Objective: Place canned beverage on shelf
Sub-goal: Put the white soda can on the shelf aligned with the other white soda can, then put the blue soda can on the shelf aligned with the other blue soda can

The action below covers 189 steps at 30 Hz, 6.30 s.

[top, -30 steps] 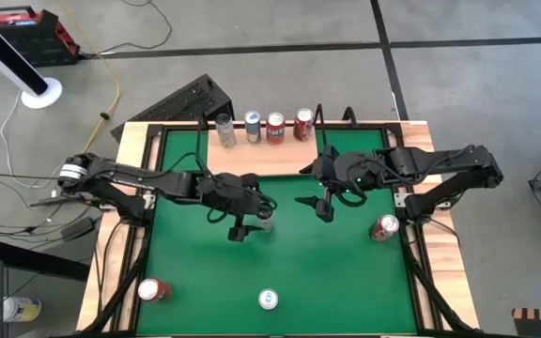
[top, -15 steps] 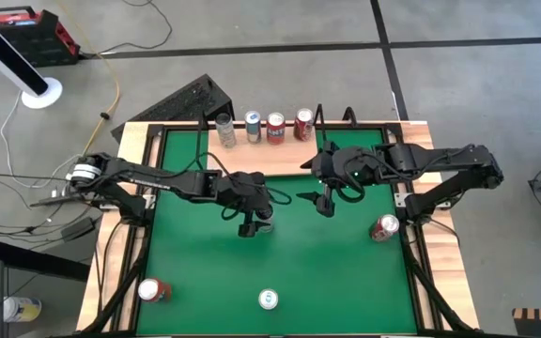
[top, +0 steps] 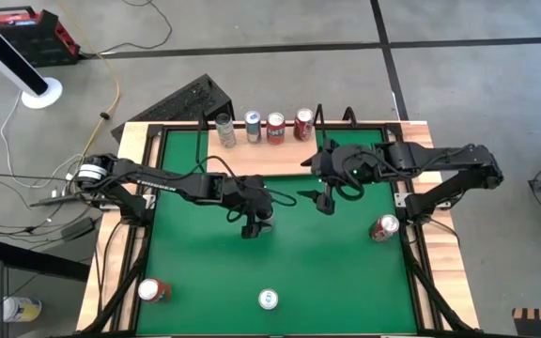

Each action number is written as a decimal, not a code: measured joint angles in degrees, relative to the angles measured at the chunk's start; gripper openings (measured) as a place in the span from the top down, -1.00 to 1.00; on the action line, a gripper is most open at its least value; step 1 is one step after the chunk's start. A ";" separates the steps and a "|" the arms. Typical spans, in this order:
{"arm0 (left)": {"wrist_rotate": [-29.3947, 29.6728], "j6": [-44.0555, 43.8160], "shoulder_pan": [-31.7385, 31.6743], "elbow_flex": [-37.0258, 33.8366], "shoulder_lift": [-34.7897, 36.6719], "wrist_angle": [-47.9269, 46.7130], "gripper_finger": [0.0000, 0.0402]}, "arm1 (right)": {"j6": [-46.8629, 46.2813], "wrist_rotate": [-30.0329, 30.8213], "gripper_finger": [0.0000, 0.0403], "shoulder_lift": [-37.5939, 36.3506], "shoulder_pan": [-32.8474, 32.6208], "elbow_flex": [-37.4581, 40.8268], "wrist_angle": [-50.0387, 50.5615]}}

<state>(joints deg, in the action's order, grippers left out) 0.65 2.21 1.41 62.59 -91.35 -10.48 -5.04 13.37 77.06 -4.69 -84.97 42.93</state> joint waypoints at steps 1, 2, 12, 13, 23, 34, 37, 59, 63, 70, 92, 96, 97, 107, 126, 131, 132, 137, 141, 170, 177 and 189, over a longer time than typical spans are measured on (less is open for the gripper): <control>-0.19 -0.12 0.00 0.00 0.00 -0.20 -0.64 | -0.02 0.01 -0.94 0.00 0.02 0.00 -0.02; -0.25 -0.31 0.00 0.00 0.00 -0.49 -0.58 | 0.01 0.03 -0.94 0.00 0.13 0.00 -0.02; -0.40 4.46 -1.94 4.71 8.25 -11.60 -0.17 | -0.93 0.07 -0.94 0.00 2.37 0.00 -0.10; -0.05 5.66 -2.75 5.84 10.03 -13.67 -0.17 | -0.93 0.09 -0.94 0.00 2.59 0.00 -0.15; -4.89 17.37 -21.75 8.70 22.13 -30.20 -0.17 | -0.53 0.31 -0.94 0.09 4.31 0.00 -3.78; -19.96 30.17 -37.27 8.68 17.68 -31.36 -0.17 | 0.59 -2.64 -0.94 0.09 10.54 0.00 -8.87; -21.45 33.48 -39.18 8.68 15.92 -32.10 -0.17 | 0.61 -3.00 -0.94 0.09 11.58 0.00 -9.25; -24.40 38.97 -45.28 8.68 8.81 -31.98 -0.17 | 4.09 -8.75 -0.94 0.09 17.27 0.00 -10.40; -25.43 39.13 -46.35 8.68 8.79 -32.00 -0.17 | 4.24 -8.91 -0.94 0.09 17.34 0.00 -10.41; -26.09 38.85 -46.53 6.99 8.81 -30.46 -0.17 | 4.18 -8.92 -0.94 0.09 17.38 0.00 -10.40; -23.93 38.59 -46.56 6.16 8.87 -28.48 -0.23 | 3.96 -8.90 -0.94 0.09 17.38 0.00 -10.38; -22.23 37.78 -46.58 6.08 8.90 -28.56 -0.60 | 3.96 -8.90 -0.94 0.09 17.38 0.00 -10.37; -22.05 37.76 -46.59 6.08 8.90 -28.59 -0.67 | 3.96 -8.90 -0.94 0.09 17.38 0.00 -10.38; -22.38 35.60 -46.42 6.08 8.90 -28.61 -0.63 | 3.96 -8.90 -0.94 0.09 17.38 0.00 -10.38; -23.00 32.40 -46.40 6.08 16.90 -28.51 -0.58 | 3.00 -8.90 -0.94 0.09 17.41 0.00 -10.44; -23.12 30.02 -46.40 6.08 21.18 -27.03 -0.58 | 3.02 -8.87 -0.94 0.09 17.59 0.00 -10.52; -23.32 29.55 -46.40 6.09 22.09 -26.44 -0.58 | 3.01 -8.88 -0.94 0.09 17.59 0.00 -10.59; -23.94 27.33 -46.38 6.10 25.89 -24.59 -0.58 | 3.01 -8.87 -0.94 0.09 17.59 0.00 -11.49; -23.92 25.18 -45.74 6.12 27.74 -24.25 -0.58 | 2.95 -8.88 -0.94 0.09 17.59 -0.02 -12.56; -22.30 18.04 -31.19 6.12 29.16 -24.27 -0.45 | -0.97 -8.83 -0.94 0.09 12.09 -0.02 -14.98; -22.06 13.56 -25.31 6.12 30.68 -24.43 -0.45 | -2.64 -8.85 -0.94 0.07 8.35 -0.02 -16.94; -20.15 6.01 -15.70 6.12 37.42 -33.65 -0.45 | -2.62 -8.85 -0.94 0.18 -3.63 -0.02 -18.14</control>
<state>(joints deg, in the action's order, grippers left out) -19.50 8.22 -14.29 68.71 -53.93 -44.13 -7.66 4.51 77.23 -8.32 -84.99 24.79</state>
